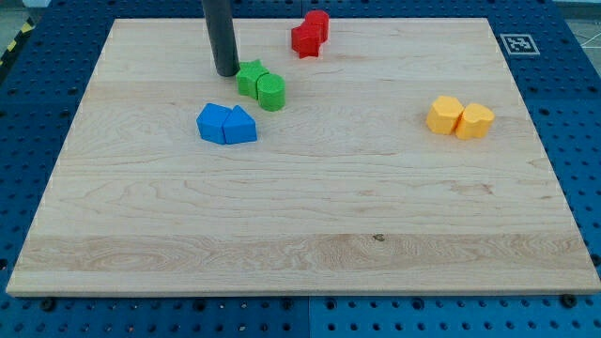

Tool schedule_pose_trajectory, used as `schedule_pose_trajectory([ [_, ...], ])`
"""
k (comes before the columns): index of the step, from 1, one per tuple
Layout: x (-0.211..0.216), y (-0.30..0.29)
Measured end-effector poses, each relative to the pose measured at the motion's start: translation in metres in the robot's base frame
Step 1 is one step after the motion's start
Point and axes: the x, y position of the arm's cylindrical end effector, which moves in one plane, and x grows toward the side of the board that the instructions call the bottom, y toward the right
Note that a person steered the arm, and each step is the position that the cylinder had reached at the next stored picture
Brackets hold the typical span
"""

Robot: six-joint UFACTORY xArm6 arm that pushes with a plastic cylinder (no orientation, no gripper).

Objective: Move the red circle along with the red star down a bit

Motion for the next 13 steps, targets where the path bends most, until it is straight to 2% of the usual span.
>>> schedule_pose_trajectory([
  [1, -0.008, 0.000],
  [3, -0.016, 0.056],
  [6, -0.100, 0.090],
  [7, -0.112, 0.118],
  [11, -0.112, 0.208],
  [13, -0.107, 0.211],
])
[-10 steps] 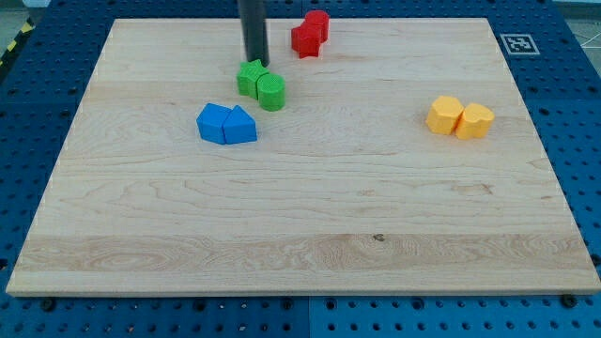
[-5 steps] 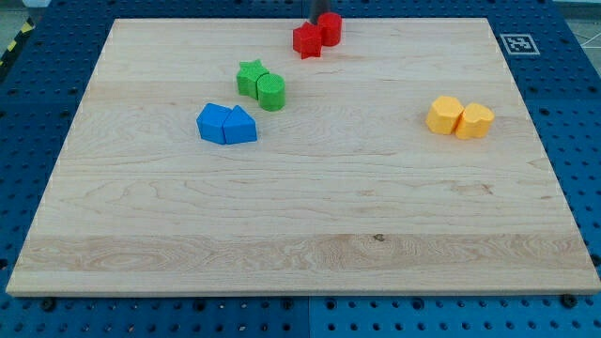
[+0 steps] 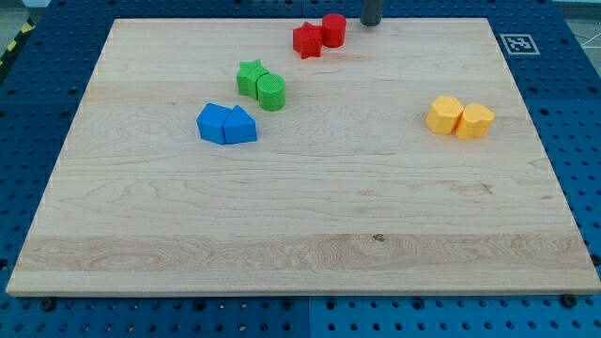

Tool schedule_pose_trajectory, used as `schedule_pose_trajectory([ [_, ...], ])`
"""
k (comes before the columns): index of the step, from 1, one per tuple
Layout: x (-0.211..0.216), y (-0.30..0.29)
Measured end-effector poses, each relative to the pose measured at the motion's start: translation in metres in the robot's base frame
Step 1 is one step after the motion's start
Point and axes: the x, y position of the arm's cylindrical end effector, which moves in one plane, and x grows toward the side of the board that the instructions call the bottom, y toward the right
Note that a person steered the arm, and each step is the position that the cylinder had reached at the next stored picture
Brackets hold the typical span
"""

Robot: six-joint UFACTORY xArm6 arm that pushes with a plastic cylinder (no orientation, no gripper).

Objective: Move the red circle along with the red star down a bit

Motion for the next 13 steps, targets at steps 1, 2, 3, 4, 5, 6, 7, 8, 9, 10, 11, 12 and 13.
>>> schedule_pose_trajectory([
  [1, 0.021, -0.009],
  [2, 0.049, -0.009],
  [3, 0.053, -0.013],
  [4, 0.047, -0.018],
  [5, 0.042, -0.018],
  [6, 0.029, -0.019],
  [7, 0.021, -0.027],
  [8, 0.018, -0.039],
  [9, 0.018, -0.044],
  [10, 0.018, -0.047],
  [11, 0.018, -0.047],
  [12, 0.017, -0.047],
  [13, -0.005, -0.047],
])
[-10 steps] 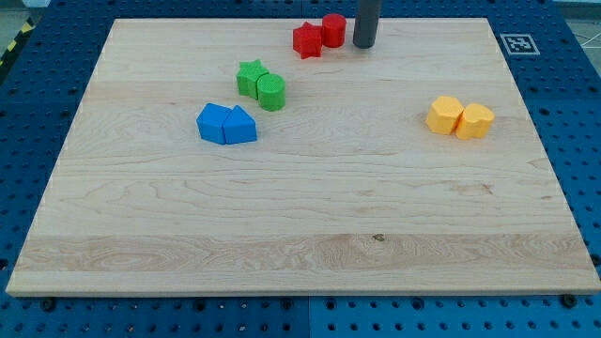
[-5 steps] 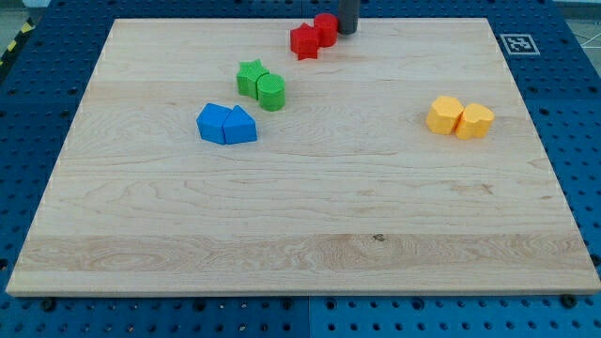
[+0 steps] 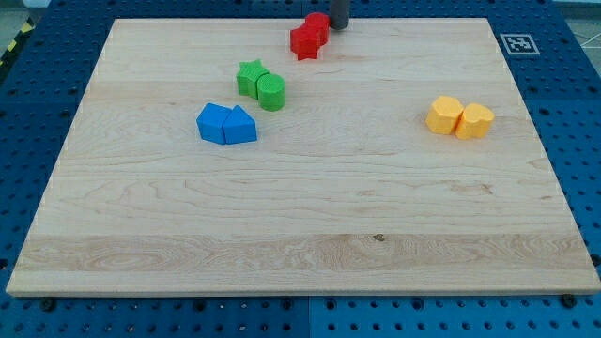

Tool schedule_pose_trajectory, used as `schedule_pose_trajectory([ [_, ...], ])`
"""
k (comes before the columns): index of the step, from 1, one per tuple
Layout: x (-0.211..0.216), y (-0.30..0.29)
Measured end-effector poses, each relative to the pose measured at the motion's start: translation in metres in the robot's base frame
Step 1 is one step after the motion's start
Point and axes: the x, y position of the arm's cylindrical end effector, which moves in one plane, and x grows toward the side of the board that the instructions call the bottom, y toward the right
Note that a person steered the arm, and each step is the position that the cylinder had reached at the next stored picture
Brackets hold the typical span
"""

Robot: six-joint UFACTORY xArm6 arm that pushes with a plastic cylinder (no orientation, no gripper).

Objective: Move the red circle along with the red star down a bit

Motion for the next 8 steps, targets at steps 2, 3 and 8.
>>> schedule_pose_trajectory([
  [2, -0.001, -0.005],
  [3, 0.000, -0.024],
  [8, 0.008, -0.052],
])
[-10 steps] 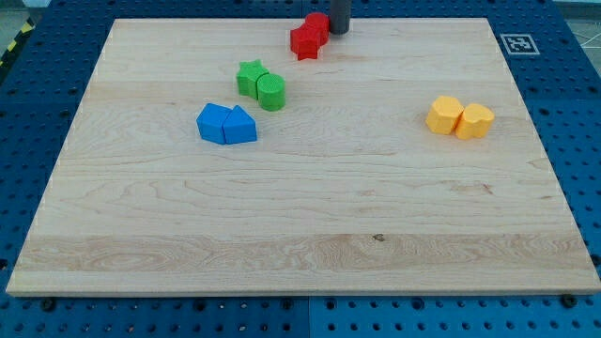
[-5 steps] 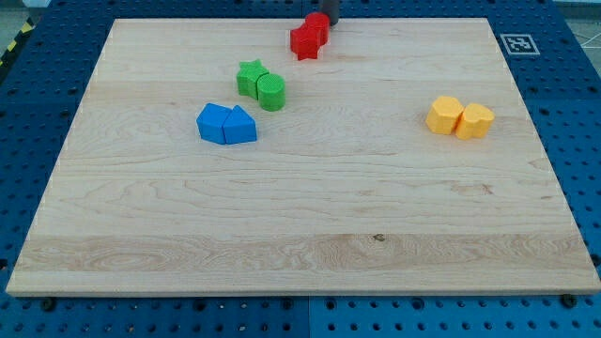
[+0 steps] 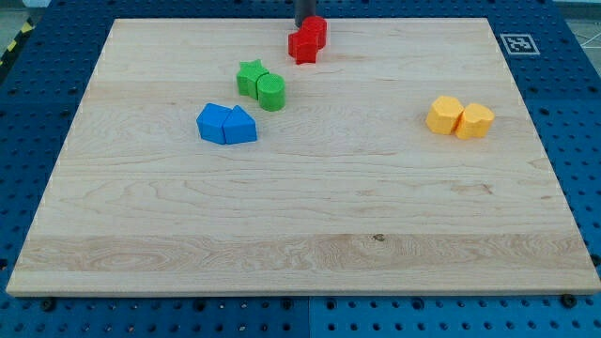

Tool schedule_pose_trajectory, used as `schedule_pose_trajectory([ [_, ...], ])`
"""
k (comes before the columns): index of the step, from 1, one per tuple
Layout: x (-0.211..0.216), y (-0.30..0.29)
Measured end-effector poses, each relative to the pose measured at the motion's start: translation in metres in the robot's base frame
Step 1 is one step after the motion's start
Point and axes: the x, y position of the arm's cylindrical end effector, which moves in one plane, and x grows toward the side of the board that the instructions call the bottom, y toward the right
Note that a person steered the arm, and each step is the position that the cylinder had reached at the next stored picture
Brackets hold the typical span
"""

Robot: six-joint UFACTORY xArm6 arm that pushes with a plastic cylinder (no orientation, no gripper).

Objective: Move the red circle along with the red star down a bit

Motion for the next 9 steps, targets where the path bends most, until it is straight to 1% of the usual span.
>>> schedule_pose_trajectory([
  [2, 0.005, 0.000],
  [3, -0.006, 0.002],
  [5, -0.005, 0.030],
  [7, -0.005, 0.031],
  [9, 0.010, 0.026],
])
